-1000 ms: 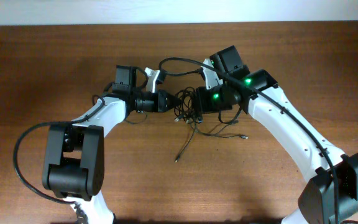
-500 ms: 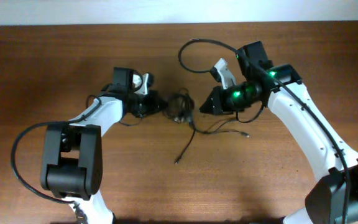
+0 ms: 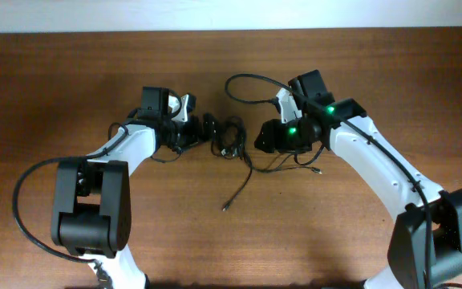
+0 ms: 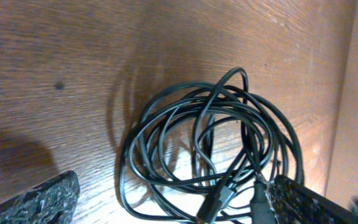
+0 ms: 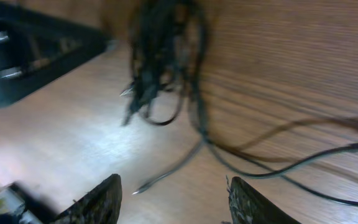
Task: Untangle cables
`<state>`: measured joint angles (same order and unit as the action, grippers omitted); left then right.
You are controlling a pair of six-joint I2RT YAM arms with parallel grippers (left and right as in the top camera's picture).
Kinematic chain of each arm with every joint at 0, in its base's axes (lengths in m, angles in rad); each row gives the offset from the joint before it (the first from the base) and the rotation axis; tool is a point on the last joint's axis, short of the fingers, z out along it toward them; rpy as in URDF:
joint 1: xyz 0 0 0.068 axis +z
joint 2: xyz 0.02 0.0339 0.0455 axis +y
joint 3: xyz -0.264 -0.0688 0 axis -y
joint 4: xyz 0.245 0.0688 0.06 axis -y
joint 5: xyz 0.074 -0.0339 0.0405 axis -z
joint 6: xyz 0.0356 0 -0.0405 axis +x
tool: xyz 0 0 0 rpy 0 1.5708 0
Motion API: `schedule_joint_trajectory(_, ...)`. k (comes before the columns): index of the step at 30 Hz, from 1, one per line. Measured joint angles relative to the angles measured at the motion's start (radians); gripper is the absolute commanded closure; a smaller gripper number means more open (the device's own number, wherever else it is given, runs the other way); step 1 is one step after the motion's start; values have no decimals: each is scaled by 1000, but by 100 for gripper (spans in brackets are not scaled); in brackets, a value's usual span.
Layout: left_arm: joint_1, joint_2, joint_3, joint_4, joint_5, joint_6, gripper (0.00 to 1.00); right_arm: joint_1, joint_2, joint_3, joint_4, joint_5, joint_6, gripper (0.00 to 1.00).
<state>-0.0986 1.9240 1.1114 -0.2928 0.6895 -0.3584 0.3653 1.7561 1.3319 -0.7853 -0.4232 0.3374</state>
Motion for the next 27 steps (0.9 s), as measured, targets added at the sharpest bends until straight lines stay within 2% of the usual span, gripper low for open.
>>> schedule_joint_trajectory(1, 0, 0, 0, -2, 11, 20, 3, -6, 5, -1, -3, 20, 3, 44)
schedule_joint_trajectory(2, 0, -2, 0, -6, 16, 35, 16, -27, 7, -1, -3, 36, 6, 43)
schedule_joint_trajectory(3, 0, -8, 0, -15, 17, 55, 42, -58, 7, -1, -10, 45, 11, 42)
schedule_joint_trajectory(6, -2, -97, -2, -88, -46, 98, 55, -181, 7, -1, -54, 61, 33, 30)
schedule_joint_trajectory(7, -10, -156, 2, -124, -96, 115, 53, -233, 7, -2, -69, 66, 35, 21)
schedule_joint_trajectory(8, -29, -208, 16, -176, -156, 128, 52, -280, 7, -2, -93, 69, 38, 2)
schedule_joint_trajectory(10, -87, -235, 93, -275, -274, 135, 48, -339, 7, -3, -127, 72, 44, 2)
schedule_joint_trajectory(12, -180, -236, 174, -287, -391, 139, 46, -367, 7, -3, -127, 72, 45, 2)
schedule_joint_trajectory(13, -210, -236, 183, -287, -423, 139, 41, -370, 7, -3, -126, 72, 45, 2)
schedule_joint_trajectory(14, -249, -236, 187, -287, -480, 138, 32, -370, 7, -3, -126, 72, 45, 2)
schedule_joint_trajectory(15, -311, -236, 187, -288, -553, 134, 30, -370, 7, -3, -126, 72, 45, 2)
schedule_joint_trajectory(17, -404, -233, 187, -267, -657, 124, 29, -370, 7, -3, -126, 72, 44, 2)
schedule_joint_trajectory(22, -504, -113, 190, -180, -794, 121, 32, -370, 7, -3, -125, 72, 45, 2)
schedule_joint_trajectory(24, -515, -43, 190, -174, -867, 111, 48, -370, 7, -3, -124, 72, 45, 2)
schedule_joint_trajectory(26, -514, 19, 190, -166, -912, 105, 80, -370, 7, -3, -124, 72, 45, 2)
schedule_joint_trajectory(27, -515, 46, 190, -165, -921, 101, 85, -370, 7, -3, -124, 72, 45, 1)
